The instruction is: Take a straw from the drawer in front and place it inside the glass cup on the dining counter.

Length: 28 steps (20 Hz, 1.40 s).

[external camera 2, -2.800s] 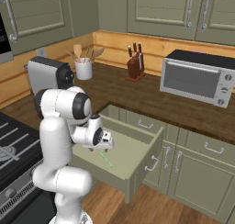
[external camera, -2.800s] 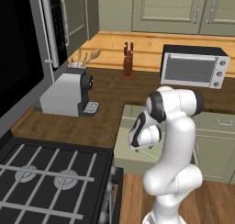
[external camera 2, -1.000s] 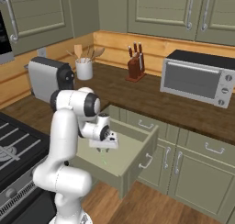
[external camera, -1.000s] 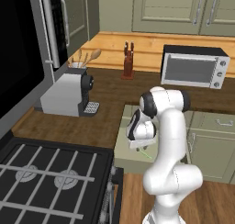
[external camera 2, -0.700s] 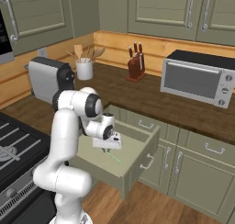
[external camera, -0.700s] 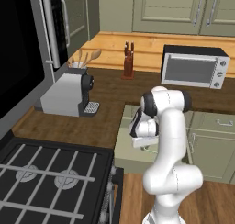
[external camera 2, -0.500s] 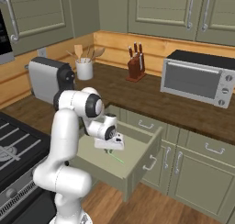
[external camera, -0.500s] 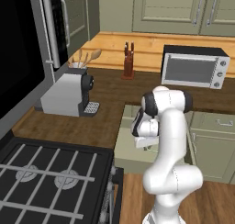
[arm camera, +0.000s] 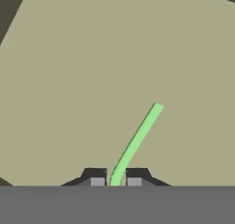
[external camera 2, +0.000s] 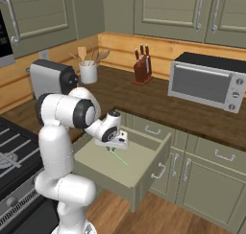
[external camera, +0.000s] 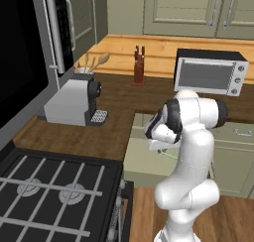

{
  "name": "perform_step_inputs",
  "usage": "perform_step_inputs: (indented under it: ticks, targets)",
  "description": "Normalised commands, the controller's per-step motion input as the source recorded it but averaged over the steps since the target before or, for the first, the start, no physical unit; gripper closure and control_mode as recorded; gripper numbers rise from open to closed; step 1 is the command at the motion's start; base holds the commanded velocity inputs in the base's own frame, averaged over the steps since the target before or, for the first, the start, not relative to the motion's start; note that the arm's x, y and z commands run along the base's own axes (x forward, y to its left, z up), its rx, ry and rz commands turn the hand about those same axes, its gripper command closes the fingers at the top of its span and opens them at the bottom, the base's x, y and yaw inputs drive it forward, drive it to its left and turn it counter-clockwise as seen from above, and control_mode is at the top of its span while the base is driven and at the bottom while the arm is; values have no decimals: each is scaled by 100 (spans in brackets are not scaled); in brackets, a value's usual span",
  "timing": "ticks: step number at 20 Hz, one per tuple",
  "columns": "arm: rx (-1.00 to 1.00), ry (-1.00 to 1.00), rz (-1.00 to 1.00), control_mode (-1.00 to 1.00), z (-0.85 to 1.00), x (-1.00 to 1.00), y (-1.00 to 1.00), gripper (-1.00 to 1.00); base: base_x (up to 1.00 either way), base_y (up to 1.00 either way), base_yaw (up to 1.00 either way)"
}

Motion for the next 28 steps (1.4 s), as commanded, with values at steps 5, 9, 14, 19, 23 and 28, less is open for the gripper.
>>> perform_step_inputs:
  ticks: [5,9,14,19,23,28]
  targets:
    - [0,-35,-18,-100,100,-16,38,100,0,0,0]
    - [0,-17,-16,-100,100,-2,20,100,0,0,0]
    - [0,-5,-13,-100,100,-2,6,100,0,0,0]
    - [0,-1,-10,-100,100,-3,0,100,0,0,0]
    - [1,0,-2,-100,100,-16,0,100,0,0,0]
    - [0,1,0,-100,89,-37,0,100,0,0,0]
